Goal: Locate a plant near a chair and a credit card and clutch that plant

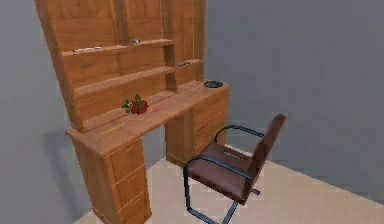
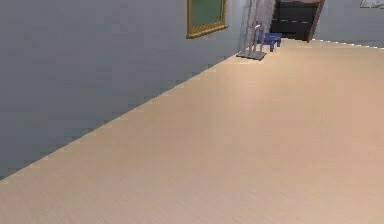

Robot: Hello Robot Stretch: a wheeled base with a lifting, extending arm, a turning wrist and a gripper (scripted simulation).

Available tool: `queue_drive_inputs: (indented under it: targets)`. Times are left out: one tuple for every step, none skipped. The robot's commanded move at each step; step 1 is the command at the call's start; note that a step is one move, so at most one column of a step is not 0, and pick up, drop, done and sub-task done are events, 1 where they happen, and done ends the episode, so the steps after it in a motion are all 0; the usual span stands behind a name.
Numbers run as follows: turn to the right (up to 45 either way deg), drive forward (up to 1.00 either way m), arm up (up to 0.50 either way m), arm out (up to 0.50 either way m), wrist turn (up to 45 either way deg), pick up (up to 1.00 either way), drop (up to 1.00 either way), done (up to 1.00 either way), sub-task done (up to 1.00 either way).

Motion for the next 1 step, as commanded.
queue_drive_inputs:
  targets:
    - [9.0,0.00,0.00,0.00,0.0,0.00,0.00,0.00,0.00]
